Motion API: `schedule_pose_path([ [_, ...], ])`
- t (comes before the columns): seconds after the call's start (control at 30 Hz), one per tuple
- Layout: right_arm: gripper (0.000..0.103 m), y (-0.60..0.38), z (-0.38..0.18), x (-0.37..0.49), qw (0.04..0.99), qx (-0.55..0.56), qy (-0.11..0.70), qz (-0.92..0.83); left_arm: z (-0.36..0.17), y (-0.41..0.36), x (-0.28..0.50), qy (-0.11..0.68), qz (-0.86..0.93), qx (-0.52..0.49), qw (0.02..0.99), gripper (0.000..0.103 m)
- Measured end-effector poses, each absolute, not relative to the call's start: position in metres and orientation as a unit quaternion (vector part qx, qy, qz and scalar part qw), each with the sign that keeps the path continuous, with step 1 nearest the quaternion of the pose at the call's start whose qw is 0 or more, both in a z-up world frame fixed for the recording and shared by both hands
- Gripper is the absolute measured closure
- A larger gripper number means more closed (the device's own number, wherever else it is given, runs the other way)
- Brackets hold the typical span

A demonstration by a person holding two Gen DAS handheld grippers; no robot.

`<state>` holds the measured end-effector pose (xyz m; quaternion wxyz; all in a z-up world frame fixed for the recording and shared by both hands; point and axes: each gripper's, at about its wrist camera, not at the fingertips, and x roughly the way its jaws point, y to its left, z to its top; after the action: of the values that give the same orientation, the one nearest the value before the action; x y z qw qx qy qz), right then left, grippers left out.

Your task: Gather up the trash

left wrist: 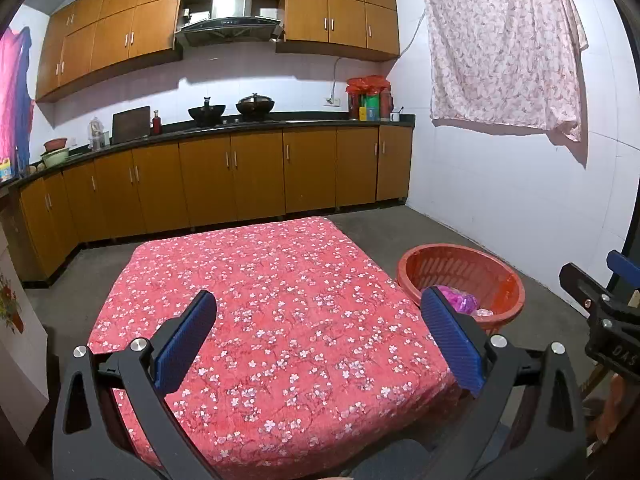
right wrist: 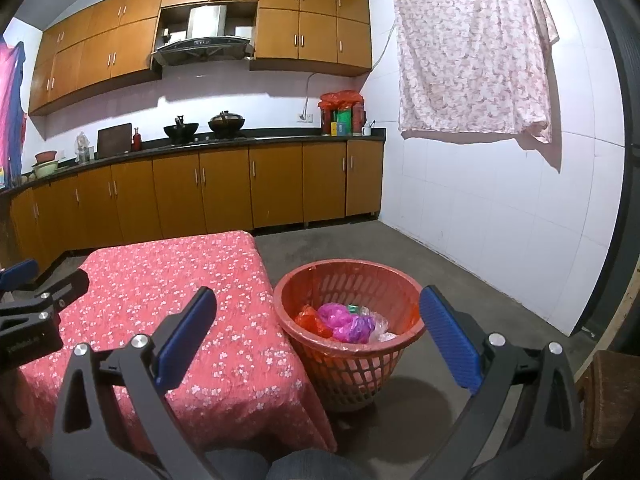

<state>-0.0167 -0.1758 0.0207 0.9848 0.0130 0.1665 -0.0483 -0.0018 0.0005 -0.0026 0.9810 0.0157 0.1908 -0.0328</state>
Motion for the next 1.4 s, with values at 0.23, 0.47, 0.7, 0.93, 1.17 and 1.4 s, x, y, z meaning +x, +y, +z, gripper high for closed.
schedule_pose_path([
  [0.23, 0.004, -0.1756, 0.0185, -0.0145, 0.984, 0.017, 0.173, -0.046, -0.0033, 0.0014, -0.0024, 0.194, -0.032, 0.010, 0.981, 0.002],
  [0.47, 0.004, -0.1778, 0.0176, -0.0126, 0.983, 0.023, 0.177, -0.049, -0.0029, -0.0002, -0.0023, 0.193, -0.037, 0.012, 0.981, 0.002],
  [0.7, 0.004, -0.1793, 0.0158, -0.0124, 0.982, 0.025, 0.179, -0.049, -0.0025, -0.0013, -0.0005, 0.196, -0.039, 0.009, 0.980, 0.002],
  [0.93, 0.004, -0.1809, 0.0137, -0.0112, 0.981, 0.029, 0.183, -0.049, -0.0027, -0.0012, -0.0003, 0.195, -0.039, 0.009, 0.980, 0.002],
  [1.17, 0.004, -0.1813, 0.0129, -0.0114, 0.981, 0.031, 0.184, -0.049, -0.0026, -0.0013, -0.0002, 0.196, -0.038, 0.010, 0.980, 0.002],
  [1.4, 0.004, -0.1813, 0.0102, -0.0110, 0.981, 0.032, 0.186, -0.051, -0.0027, -0.0013, -0.0004, 0.195, -0.038, 0.010, 0.980, 0.002],
])
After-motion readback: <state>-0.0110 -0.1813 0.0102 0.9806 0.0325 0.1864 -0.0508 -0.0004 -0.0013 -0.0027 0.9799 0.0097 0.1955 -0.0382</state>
